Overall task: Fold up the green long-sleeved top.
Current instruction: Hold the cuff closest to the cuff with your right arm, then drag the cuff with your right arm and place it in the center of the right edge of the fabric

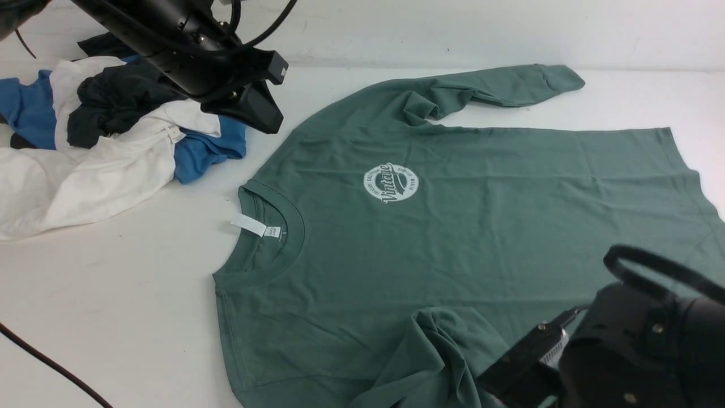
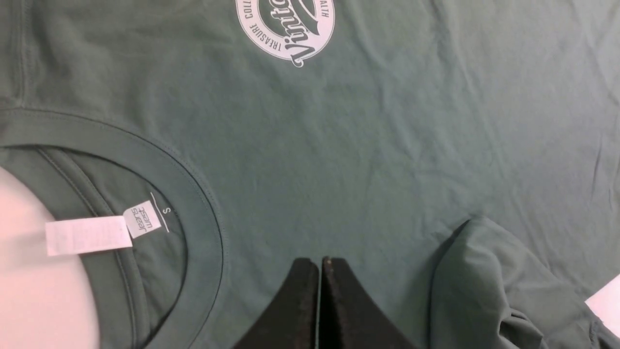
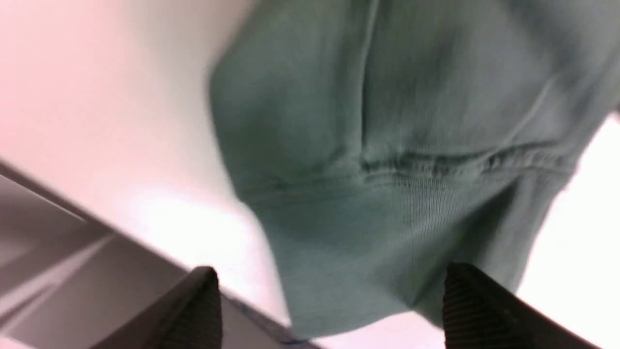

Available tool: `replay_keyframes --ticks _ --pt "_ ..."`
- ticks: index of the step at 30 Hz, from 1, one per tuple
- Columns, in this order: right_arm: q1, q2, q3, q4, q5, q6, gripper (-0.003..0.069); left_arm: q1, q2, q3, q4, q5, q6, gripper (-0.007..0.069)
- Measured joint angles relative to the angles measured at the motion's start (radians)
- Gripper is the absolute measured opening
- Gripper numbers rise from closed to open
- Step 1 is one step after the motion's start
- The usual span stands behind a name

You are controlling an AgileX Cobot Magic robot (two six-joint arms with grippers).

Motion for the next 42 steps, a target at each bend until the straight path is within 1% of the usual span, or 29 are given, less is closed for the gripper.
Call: replay_keyframes --ticks 3,6,8,9,11,12,13,14,15,16,17,18,21,24,26,29,30,31,32,33,34,35,36,37,40,41,42 --pt "0.0 0.036 0.038 -0.033 -0.05 0.008 0.0566 0.0 0.0 0.0 0.0 0.0 0.0 -0.0003" --pt "0.0 0.046 0.037 -0.039 -0.052 0.009 0.0564 0.0 0.0 0.0 0.0 0.0 0.0 -0.0003" --pt "0.0 0.058 0.033 -0.039 -0.05 0.008 0.0552 0.0 0.0 0.0 0.0 0.0 0.0 -0.0003" --pt "0.0 0.067 0.028 -0.039 -0.044 0.005 0.0526 0.0 0.0 0.0 0.0 0.0 0.0 -0.0003" --pt "0.0 0.075 0.02 -0.039 -0.034 0.005 0.0444 0.0 0.0 0.0 0.0 0.0 0.0 -0.0003" --pt "0.0 0.077 0.017 -0.047 -0.027 0.005 0.036 0.0 0.0 0.0 0.0 0.0 0.0 -0.0003" --pt "0.0 0.077 0.017 -0.048 -0.025 0.005 0.036 0.0 0.0 0.0 0.0 0.0 0.0 -0.0003" --pt "0.0 0.072 0.015 -0.061 -0.015 0.006 0.0242 0.0 0.0 0.0 0.0 0.0 0.0 -0.0003" --pt "0.0 0.067 0.015 -0.069 -0.009 0.007 0.0165 0.0 0.0 0.0 0.0 0.0 0.0 -0.0003" --pt "0.0 0.063 0.015 -0.073 -0.008 0.009 0.0134 0.0 0.0 0.0 0.0 0.0 0.0 -0.0003" --pt "0.0 0.039 0.022 -0.067 0.006 0.011 0.0056 0.0 0.0 0.0 0.0 0.0 0.0 -0.0003" --pt "0.0 0.017 0.026 -0.057 0.026 0.014 0.0042 0.0 -0.001 0.0 0.0 0.0 0.0 -0.0003" --pt "0.0 -0.114 0.029 -0.023 0.117 0.045 0.0037 0.0 -0.025 0.0 0.004 0.0 0.0 -0.0003" --pt "0.0 -0.228 0.03 -0.032 0.144 0.098 0.0037 0.0 -0.056 0.0 0.004 0.0 0.0 -0.0003" --pt "-0.002 -0.38 0.03 -0.077 0.161 0.174 0.0037 0.0 -0.101 -0.001 0.003 0.001 0.0 -0.0003" --pt "-0.022 -0.489 0.03 -0.11 0.172 0.222 0.0037 0.0 -0.127 -0.001 0.002 0.002 0.0 -0.0003" --pt "-0.07 -0.552 0.03 -0.124 0.182 0.248 0.0037 0.0 -0.141 -0.001 0.002 0.003 0.0 -0.0003" --pt "-0.07 -0.558 0.03 -0.125 0.183 0.248 0.0037 0.0 -0.143 -0.001 0.0 0.004 0.0 -0.0003" --pt "-0.125 -0.586 0.03 -0.134 0.187 0.251 0.0037 0.0 -0.148 -0.001 0.001 0.004 0.0 -0.0003" --pt "-0.141 -0.588 0.03 -0.136 0.188 0.251 0.0037 0.0 -0.148 -0.001 0.001 0.004 0.0 -0.0003" --pt "-0.211 -0.592 0.03 -0.157 0.192 0.25 0.0037 0.0 -0.149 -0.001 0.0 0.004 0.0 -0.0003" --pt "-0.22 -0.592 0.029 -0.159 0.193 0.25 0.0037 0.0 -0.149 -0.001 0.0 0.004 0.0 -0.0003" --pt "-0.307 -0.576 0.012 -0.19 0.197 0.242 0.0037 0.0 -0.149 -0.001 0.0 0.004 -0.001 -0.0003" --pt "-0.358 -0.562 -0.005 -0.205 0.198 0.228 0.0037 0.0 -0.149 -0.001 0.0 0.004 -0.001 -0.0003" --pt "-0.502 -0.51 -0.086 -0.225 0.198 0.188 0.0037 0.0 -0.149 -0.001 0.0 0.004 -0.004 -0.0003" --pt "-0.542 -0.491 -0.105 -0.226 0.198 0.177 0.0037 0.0 -0.149 -0.001 0.0 0.004 -0.004 -0.0003" --pt "-0.561 -0.481 -0.124 -0.225 0.198 0.169 0.0037 0.0 -0.149 -0.001 0.0 0.004 -0.004 -0.0003"
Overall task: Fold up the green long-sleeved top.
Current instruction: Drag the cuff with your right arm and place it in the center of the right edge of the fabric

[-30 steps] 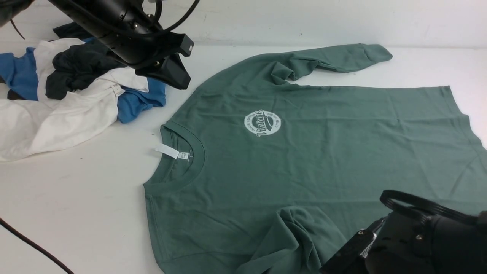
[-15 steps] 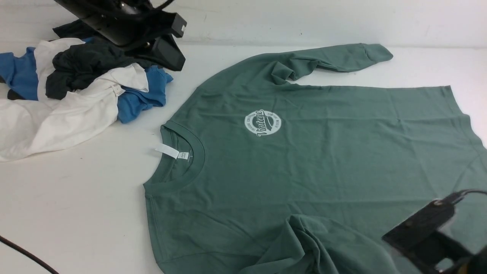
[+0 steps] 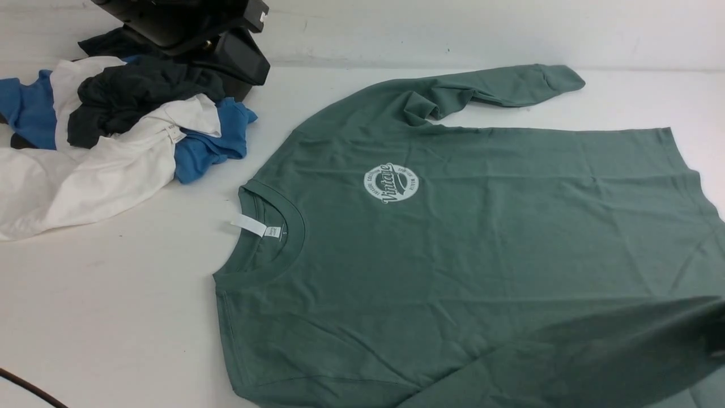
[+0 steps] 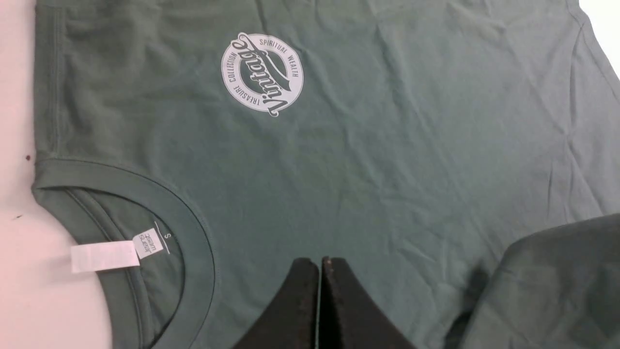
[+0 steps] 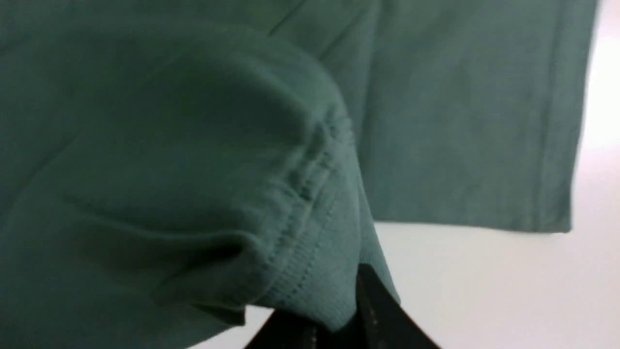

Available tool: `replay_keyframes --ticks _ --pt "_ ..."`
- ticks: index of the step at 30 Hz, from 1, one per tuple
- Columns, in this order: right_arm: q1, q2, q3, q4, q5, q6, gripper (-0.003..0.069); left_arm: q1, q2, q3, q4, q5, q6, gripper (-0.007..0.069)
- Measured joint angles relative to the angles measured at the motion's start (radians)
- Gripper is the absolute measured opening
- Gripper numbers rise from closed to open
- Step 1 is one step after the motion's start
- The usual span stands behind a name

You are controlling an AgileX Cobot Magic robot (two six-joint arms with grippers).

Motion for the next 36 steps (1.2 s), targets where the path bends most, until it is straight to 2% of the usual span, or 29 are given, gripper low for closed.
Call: replay_keyframes --ticks 1,3,8,18,23,27,34,36 --pt "-0.073 0.044 -0.046 0.01 0.0 -0.027 0.0037 0.0 0.0 0.0 0.0 0.0 -0.001 -0.0003" --pt "-0.15 0.113 -0.113 0.04 0.0 -0.063 0.0037 0.0 0.0 0.0 0.0 0.0 -0.001 -0.0003" --pt "-0.248 0.259 -0.216 0.097 0.0 -0.117 0.0037 0.0 0.0 0.0 0.0 0.0 -0.001 -0.0003" --pt "-0.265 0.548 -0.432 0.13 -0.03 -0.094 0.0037 0.0 0.0 0.0 0.0 0.0 0.0 -0.0003" --pt "-0.265 0.723 -0.571 0.134 -0.026 -0.063 0.0065 0.0 0.0 0.0 0.0 0.0 0.0 -0.0003" --pt "-0.265 0.904 -0.736 0.106 -0.019 -0.051 0.0165 0.0 0.0 0.0 0.0 0.0 0.0 -0.0003" --pt "-0.265 1.112 -1.133 0.056 -0.007 -0.023 0.0435 0.0 0.0 0.0 0.0 0.0 0.0 -0.0003" --pt "-0.265 1.127 -1.229 0.055 -0.007 -0.054 0.0486 0.0 0.0 0.0 0.0 0.0 0.0 -0.0003"
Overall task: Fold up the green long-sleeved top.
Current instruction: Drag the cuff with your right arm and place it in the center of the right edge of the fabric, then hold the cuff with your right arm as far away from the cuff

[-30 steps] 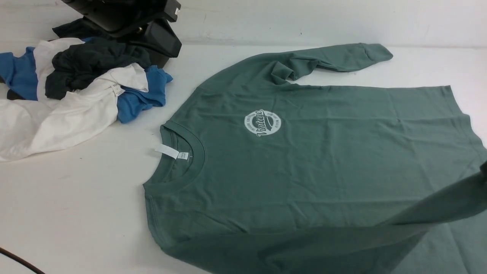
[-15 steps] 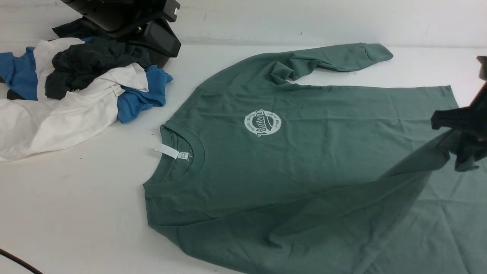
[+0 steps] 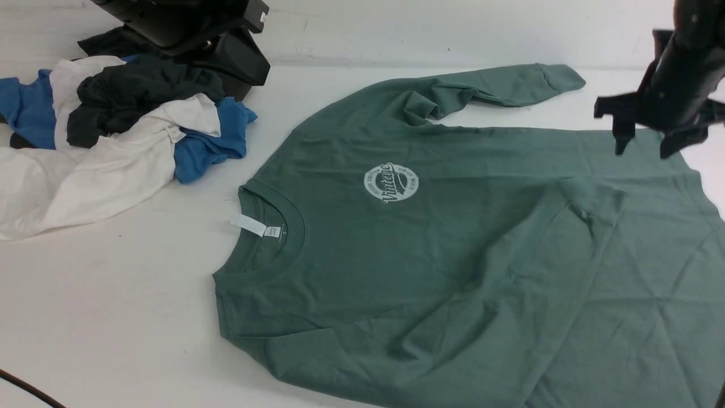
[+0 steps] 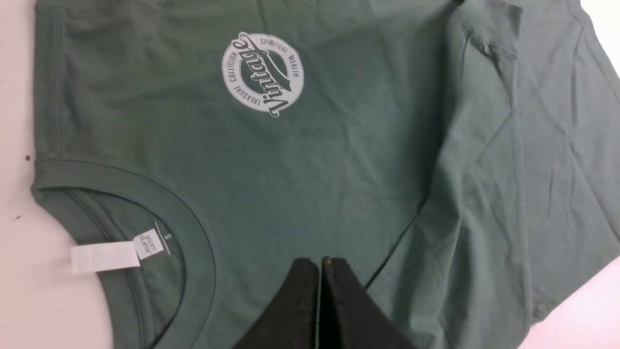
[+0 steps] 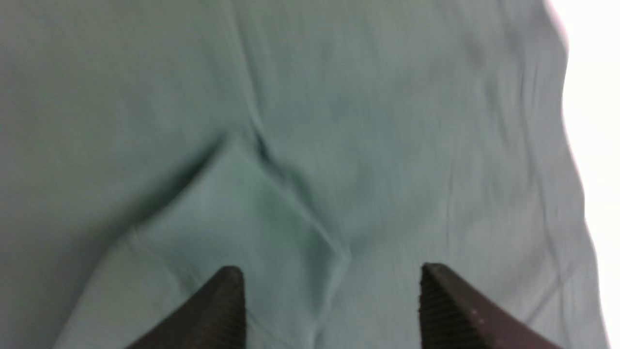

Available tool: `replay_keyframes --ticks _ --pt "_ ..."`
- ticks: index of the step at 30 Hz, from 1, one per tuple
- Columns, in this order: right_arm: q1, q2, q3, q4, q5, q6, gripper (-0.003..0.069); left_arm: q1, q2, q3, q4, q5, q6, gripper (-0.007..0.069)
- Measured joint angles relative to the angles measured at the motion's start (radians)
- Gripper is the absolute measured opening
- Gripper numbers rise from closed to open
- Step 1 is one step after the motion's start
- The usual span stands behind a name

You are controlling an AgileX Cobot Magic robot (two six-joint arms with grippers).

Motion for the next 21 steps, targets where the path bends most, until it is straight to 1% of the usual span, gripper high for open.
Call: replay_keyframes --ticks 2,4,6,8,11,12,13,14,15,16,18,20,21 --pt "0.0 -0.01 -0.051 0.013 0.002 -0.035 0.0507 0.0 0.0 0.0 0.0 0.0 0.0 -0.0003" --pt "0.0 -0.04 -0.076 0.054 0.005 -0.076 0.0511 0.0 0.0 0.0 0.0 0.0 0.0 -0.0003" --pt "0.0 -0.094 -0.067 0.134 0.01 -0.122 0.0496 0.0 0.0 0.0 0.0 0.0 0.0 -0.0003" --pt "0.0 -0.151 -0.017 0.204 0.011 -0.169 0.0439 0.0 0.0 0.0 0.0 0.0 0.0 -0.0003" --pt "0.0 -0.22 0.085 0.248 0.011 -0.213 0.0328 0.0 0.0 0.0 0.004 0.0 0.0 -0.0003" --pt "0.0 -0.24 0.147 0.252 0.011 -0.225 0.0271 0.0 0.001 0.0 0.009 0.0 0.0 -0.0003" --pt "0.0 -0.26 0.222 0.252 0.011 -0.242 0.0188 0.0 0.002 0.0 0.017 0.0 -0.001 -0.0003" --pt "0.0 -0.272 0.265 0.251 0.013 -0.25 0.0141 0.0 0.004 0.0 0.025 0.0 -0.006 -0.0003" --pt "0.0 -0.274 0.276 0.251 0.013 -0.253 0.013 0.0 0.005 0.0 0.027 0.0 -0.006 -0.0003" --pt "0.0 -0.283 0.349 0.249 0.013 -0.261 0.006 0.0 0.013 0.0 0.041 0.0 -0.016 -0.0003" --pt "0.0 -0.292 0.45 0.248 0.013 -0.266 0.0008 0.0 0.035 0.0 0.07 0.0 -0.049 -0.0003" --pt "0.0 -0.293 0.486 0.248 0.013 -0.269 -0.0003 0.0 0.053 0.002 0.095 0.0 -0.081 -0.0003" --pt "0.0 -0.293 0.53 0.246 0.012 -0.279 -0.001 0.0 0.067 0.015 0.121 0.0 -0.115 -0.0003"
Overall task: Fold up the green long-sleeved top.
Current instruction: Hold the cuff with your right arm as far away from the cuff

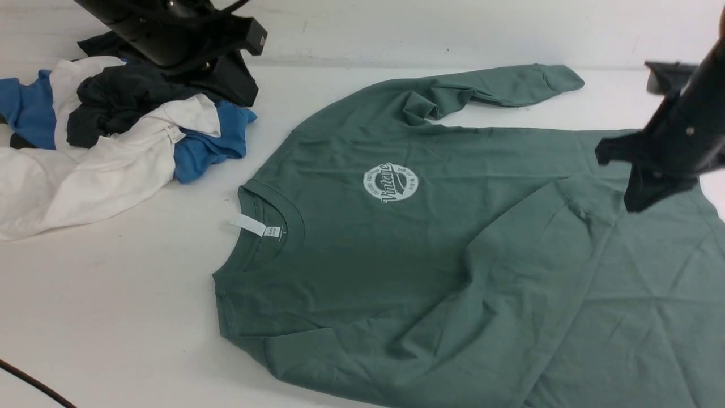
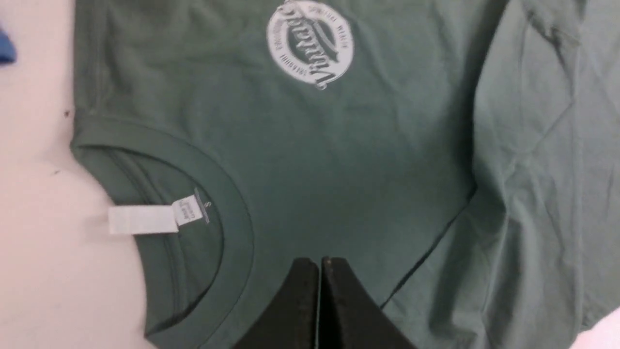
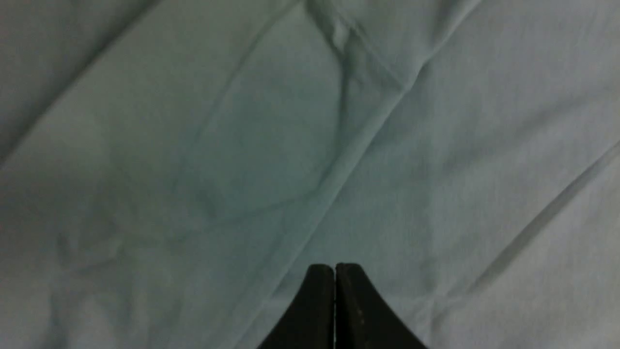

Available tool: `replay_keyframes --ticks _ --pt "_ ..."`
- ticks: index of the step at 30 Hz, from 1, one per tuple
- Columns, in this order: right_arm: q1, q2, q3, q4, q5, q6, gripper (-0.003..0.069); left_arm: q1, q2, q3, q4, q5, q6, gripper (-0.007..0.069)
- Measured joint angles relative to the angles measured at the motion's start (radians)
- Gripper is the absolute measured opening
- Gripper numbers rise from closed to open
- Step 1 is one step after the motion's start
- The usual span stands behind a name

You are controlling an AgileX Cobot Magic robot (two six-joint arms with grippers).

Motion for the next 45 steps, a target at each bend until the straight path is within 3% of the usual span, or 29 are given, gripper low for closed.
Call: replay_keyframes --ticks 7,11,16,19,23,28,39,42,43,45 --pt "0.0 -0.002 0.035 -0.037 -0.006 -0.037 -0.0014 0.0 -0.068 0.176 0.074 -0.007 -0.069 0.0034" --pt "0.0 -0.005 0.035 -0.037 -0.007 -0.037 -0.0014 -0.001 -0.184 0.413 0.078 -0.008 -0.137 0.0091" --pt "0.0 -0.006 0.035 -0.023 -0.008 -0.037 -0.0015 -0.07 -0.221 0.698 0.098 -0.011 -0.203 0.025" --pt "0.0 -0.006 0.035 -0.015 -0.008 -0.037 -0.0015 -0.127 -0.219 0.75 0.097 -0.03 -0.207 0.0315" --pt "0.0 -0.006 0.035 -0.005 -0.008 -0.037 -0.0015 -0.221 -0.202 0.783 0.097 -0.179 -0.237 0.0425" --pt "0.0 -0.006 0.035 -0.003 -0.008 -0.037 -0.0015 -0.228 -0.152 0.783 0.11 -0.28 -0.307 0.0459" --pt "0.0 -0.006 0.035 0.009 -0.009 -0.038 -0.0015 -0.229 -0.003 0.783 0.129 -0.413 -0.333 0.0435" --pt "0.0 -0.006 0.035 0.014 -0.009 -0.04 -0.0015 -0.229 -0.002 0.783 0.128 -0.402 -0.333 0.0287" --pt "0.0 -0.006 0.035 0.015 -0.009 -0.04 -0.0015 -0.229 -0.002 0.783 0.128 -0.399 -0.33 0.0274" --pt "0.0 -0.007 0.035 0.017 -0.009 -0.04 -0.0015 -0.235 -0.002 0.788 0.128 -0.367 -0.304 0.0106"
